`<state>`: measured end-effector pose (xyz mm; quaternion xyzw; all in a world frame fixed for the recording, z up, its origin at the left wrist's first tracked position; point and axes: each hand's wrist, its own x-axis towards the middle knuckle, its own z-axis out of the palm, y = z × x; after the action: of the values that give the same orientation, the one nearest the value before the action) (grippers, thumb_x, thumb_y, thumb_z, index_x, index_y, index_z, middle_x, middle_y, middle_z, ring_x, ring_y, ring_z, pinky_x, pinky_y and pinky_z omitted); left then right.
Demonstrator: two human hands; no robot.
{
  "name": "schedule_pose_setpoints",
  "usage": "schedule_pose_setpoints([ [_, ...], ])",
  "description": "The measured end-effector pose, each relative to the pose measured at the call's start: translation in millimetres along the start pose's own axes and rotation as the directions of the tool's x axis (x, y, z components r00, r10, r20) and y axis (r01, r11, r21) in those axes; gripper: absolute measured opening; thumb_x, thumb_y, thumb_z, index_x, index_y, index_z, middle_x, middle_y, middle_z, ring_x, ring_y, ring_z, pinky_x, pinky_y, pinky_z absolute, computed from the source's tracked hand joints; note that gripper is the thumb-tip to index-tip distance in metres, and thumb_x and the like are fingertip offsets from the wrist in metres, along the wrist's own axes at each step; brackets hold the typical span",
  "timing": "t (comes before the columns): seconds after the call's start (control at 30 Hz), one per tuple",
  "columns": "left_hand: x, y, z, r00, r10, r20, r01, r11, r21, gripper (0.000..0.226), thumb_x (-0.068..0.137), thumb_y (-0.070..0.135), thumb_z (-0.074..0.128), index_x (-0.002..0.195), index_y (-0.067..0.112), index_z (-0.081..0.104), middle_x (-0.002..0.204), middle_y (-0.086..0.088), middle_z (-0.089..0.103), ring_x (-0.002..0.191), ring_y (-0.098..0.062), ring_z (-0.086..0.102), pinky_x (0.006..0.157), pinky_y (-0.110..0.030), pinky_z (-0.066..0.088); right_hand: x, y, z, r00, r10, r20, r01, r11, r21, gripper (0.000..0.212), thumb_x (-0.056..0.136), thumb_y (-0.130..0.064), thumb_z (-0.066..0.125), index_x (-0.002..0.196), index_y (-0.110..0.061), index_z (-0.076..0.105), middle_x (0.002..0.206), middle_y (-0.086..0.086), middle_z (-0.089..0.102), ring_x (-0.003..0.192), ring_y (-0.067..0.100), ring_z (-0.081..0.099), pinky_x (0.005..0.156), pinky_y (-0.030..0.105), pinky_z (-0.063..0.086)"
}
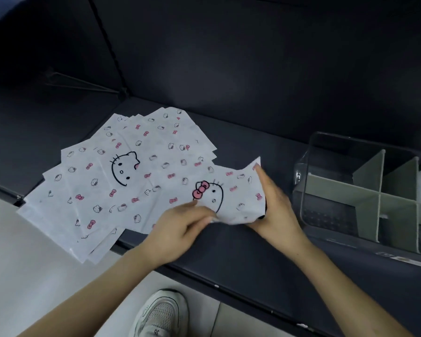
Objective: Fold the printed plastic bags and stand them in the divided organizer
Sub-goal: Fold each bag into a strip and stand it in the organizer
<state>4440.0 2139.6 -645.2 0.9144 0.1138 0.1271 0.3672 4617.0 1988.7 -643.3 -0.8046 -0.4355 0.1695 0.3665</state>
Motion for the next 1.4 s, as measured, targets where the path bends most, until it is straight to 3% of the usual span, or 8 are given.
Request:
schedule_pose_setpoints([
  [0.17,-12,-9,-1,0.980,-0.178,-0.090,0.160,0.971,-0.179,0.020,0.086,0.054,0.044,0.090,0.040,0.057,0.080,0.019,0.062,0.076,0.000,0.057,0.077,-0.016,0.042,-14,-4,-16,0.987,-0.149,0.058,0.160,0.949,-0.272,0.020,0.073,-0.033,0.079,0.064,-0.022,0.065,0.131,0.002,0.060,0.137,0.019,0.039,0.117,0.046,0.001],
  [0.27,-18,-9,-6,0.945,-0.267,-0.190,0.246,0.961,-0.128,0.021,0.082,0.057,0.037,0.089,0.045,0.054,0.083,0.014,0.062,0.076,-0.008,0.057,0.071,-0.016,0.042,-27,-29,-16,0.979,0.003,0.203,0.034,0.983,-0.179,0.028,0.085,-0.035,0.069,0.068,-0.015,0.059,0.080,-0.004,0.071,0.099,0.008,0.058,0.109,0.013,0.017],
  [0.33,-24,-6,-6,0.924,-0.296,-0.242,0.291,0.955,-0.057,0.027,0.083,0.056,0.036,0.090,0.037,0.052,0.078,0.011,0.060,0.070,-0.012,0.055,0.066,-0.019,0.041,-32,-45,-15,0.975,0.027,0.221,-0.023,1.000,-0.019,0.025,0.086,-0.033,0.067,0.071,-0.017,0.056,0.055,-0.007,0.053,0.061,0.009,0.048,0.071,0.015,0.039],
  [0.5,-34,-4,-5,0.790,-0.548,-0.276,0.445,0.821,-0.358,0.024,0.102,0.022,0.044,0.079,0.028,0.050,0.069,0.018,0.052,0.067,-0.002,0.046,0.065,-0.014,0.035,-35,-45,-37,0.826,0.151,0.544,-0.302,0.932,0.200,0.022,0.076,-0.020,0.080,0.095,-0.020,0.070,0.085,-0.013,0.071,0.078,0.001,0.063,0.072,0.019,0.047],
  [0.77,-30,-3,-17,0.697,-0.680,-0.228,0.497,0.687,-0.531,0.023,0.103,0.020,0.040,0.081,0.020,0.048,0.072,0.008,0.048,0.058,0.003,0.042,0.060,-0.014,0.036,-11,-51,-34,0.938,0.331,0.101,-0.315,0.696,0.645,0.010,0.089,-0.012,0.062,0.087,-0.007,0.070,0.083,0.008,0.075,0.067,0.014,0.067,0.061,0.018,0.053],
  [1.03,-28,-9,-10,0.623,-0.715,-0.317,0.579,0.694,-0.428,0.021,0.102,0.020,0.038,0.087,0.009,0.045,0.079,0.001,0.050,0.070,-0.012,0.044,0.065,-0.022,0.037,2,-38,0,0.877,0.448,0.175,-0.458,0.664,0.591,0.030,0.093,-0.040,0.056,0.107,-0.015,0.065,0.100,-0.003,0.073,0.089,0.010,0.069,0.074,0.027,0.054],
  [1.17,-24,-8,-9,0.660,-0.667,-0.345,0.585,0.745,-0.321,0.013,0.102,0.019,0.040,0.092,0.013,0.045,0.074,0.003,0.054,0.062,-0.011,0.045,0.057,-0.020,0.036,-11,-24,19,0.823,0.534,0.195,-0.545,0.645,0.536,0.019,0.090,-0.015,0.065,0.098,0.001,0.070,0.093,0.014,0.073,0.078,0.017,0.068,0.066,0.028,0.053],
  [1.4,-45,-15,-5,0.820,-0.264,-0.508,0.504,0.754,0.421,0.037,0.086,0.028,0.043,0.105,0.003,0.062,0.089,-0.014,0.061,0.079,-0.036,0.058,0.075,-0.042,0.041,-19,-21,32,0.884,0.467,-0.010,-0.462,0.877,0.135,0.058,0.080,-0.018,0.072,0.050,-0.014,0.023,0.049,-0.004,0.019,0.052,0.013,0.018,0.052,0.031,0.015],
])
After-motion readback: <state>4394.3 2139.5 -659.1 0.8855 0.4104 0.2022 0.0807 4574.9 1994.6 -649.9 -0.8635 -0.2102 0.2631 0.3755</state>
